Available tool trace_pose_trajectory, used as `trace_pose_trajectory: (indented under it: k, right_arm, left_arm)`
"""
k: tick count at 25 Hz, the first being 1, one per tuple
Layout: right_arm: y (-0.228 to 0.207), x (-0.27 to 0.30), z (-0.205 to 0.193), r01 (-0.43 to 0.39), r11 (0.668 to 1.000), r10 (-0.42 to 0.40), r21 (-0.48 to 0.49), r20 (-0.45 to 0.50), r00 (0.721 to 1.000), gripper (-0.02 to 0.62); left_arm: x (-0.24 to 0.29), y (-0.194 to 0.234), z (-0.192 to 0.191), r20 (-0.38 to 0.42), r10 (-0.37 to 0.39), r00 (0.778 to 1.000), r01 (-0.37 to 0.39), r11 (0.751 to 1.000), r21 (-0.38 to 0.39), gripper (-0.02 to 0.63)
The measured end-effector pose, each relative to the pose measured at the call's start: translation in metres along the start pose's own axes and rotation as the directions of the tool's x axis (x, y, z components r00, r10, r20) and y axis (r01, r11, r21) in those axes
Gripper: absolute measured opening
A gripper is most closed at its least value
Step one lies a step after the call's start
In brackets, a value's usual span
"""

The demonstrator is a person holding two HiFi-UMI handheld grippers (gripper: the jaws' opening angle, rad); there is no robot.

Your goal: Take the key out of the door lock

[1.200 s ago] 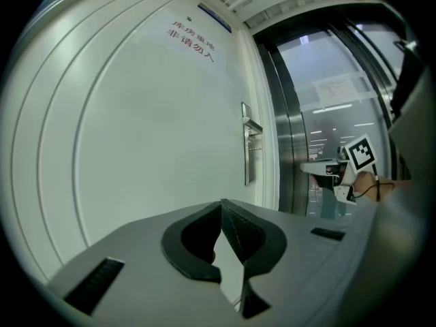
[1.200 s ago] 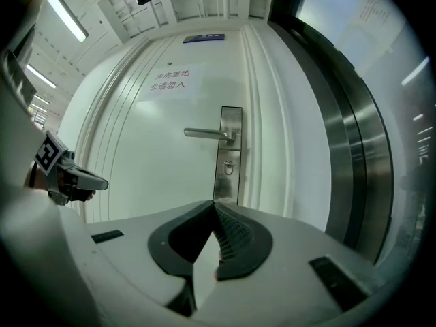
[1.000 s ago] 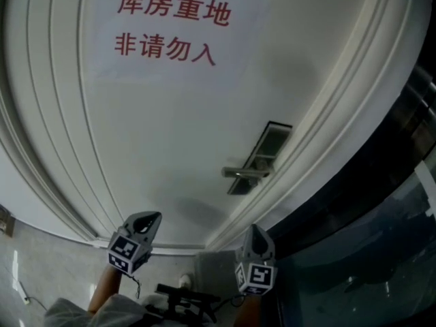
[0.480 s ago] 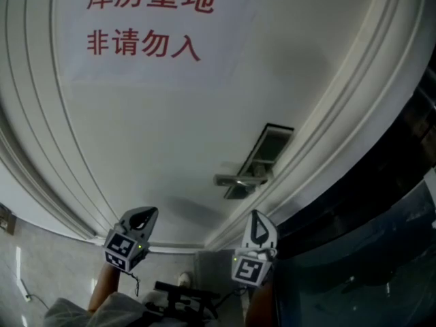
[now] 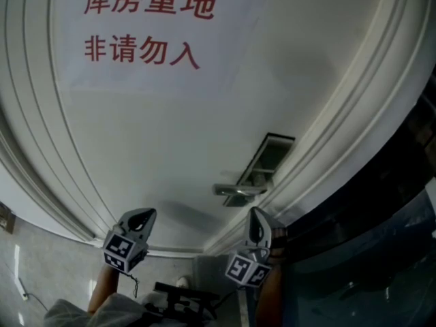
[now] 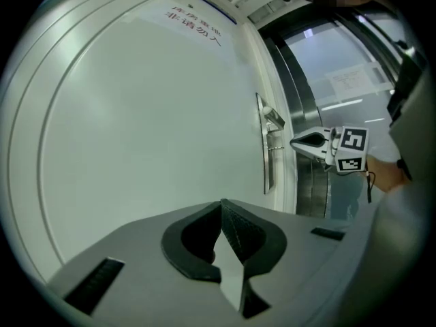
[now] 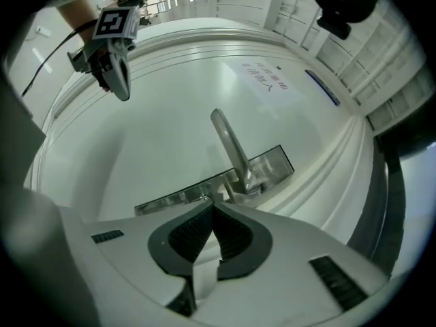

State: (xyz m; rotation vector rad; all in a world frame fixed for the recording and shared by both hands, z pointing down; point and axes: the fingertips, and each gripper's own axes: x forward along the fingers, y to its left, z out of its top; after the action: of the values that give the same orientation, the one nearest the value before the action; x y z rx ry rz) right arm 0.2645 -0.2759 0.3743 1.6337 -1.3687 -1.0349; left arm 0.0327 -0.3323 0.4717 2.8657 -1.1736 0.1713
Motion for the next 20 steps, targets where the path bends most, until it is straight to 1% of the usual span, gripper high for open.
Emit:
trace_pose_trajectory:
  k: [2, 7, 10, 11, 12, 14, 17, 20]
  right_arm:
    - [0.0, 0.004, -0.001, 0.007, 0.999, -0.007, -0.049, -0.003, 1.0, 0.012]
    - [0.002, 0.01, 0.001, 0.001, 0.994, -0.001, -0.11, 0.004, 1.0, 0.014]
    - [0.002, 0.013, 0.0, -0.005, 0.993, 0.005, -0.117, 0.0, 1.0, 0.015]
    - [0.003, 0.013, 0.0, -0.015, 0.993, 0.014, -0.116, -0.004, 1.0, 0.024]
    - [0.005, 0.014, -0.001, -0.025, 0.993, 0.025, -0.115, -0.007, 1.0, 0.053]
    - [0.006, 0.015, -0.001, -0.035, 0.993, 0.035, -0.116, -0.005, 0.999, 0.071]
    - [0.005, 0.016, 0.0, -0.031, 0.992, 0.032, -0.12, 0.006, 0.999, 0.078]
    - [0.006, 0.015, -0.001, -0.052, 0.991, 0.054, -0.121, 0.006, 0.999, 0.091]
  left_arm:
    - [0.001, 0.002, 0.001, 0.003, 0.001, 1.0, -0.001, 1.0, -0.002, 0.005]
    - [0.005, 0.003, 0.004, 0.007, -0.002, 1.0, 0.002, 1.0, 0.001, 0.005]
    - [0.006, 0.004, 0.004, 0.007, -0.002, 1.0, 0.002, 1.0, 0.002, 0.005]
    - [0.005, 0.004, 0.004, 0.007, -0.001, 1.0, 0.001, 1.0, 0.002, 0.005]
    - [0.005, 0.005, 0.004, 0.006, 0.0, 1.0, 0.0, 1.0, 0.002, 0.005]
    - [0.005, 0.006, 0.003, 0.005, 0.002, 1.0, -0.002, 1.0, -0.002, 0.005]
    - [0.005, 0.008, 0.002, 0.002, 0.007, 1.0, -0.007, 1.0, -0.006, 0.005]
    - [0.005, 0.009, 0.001, 0.001, 0.009, 1.0, -0.009, 1.0, -0.01, 0.005]
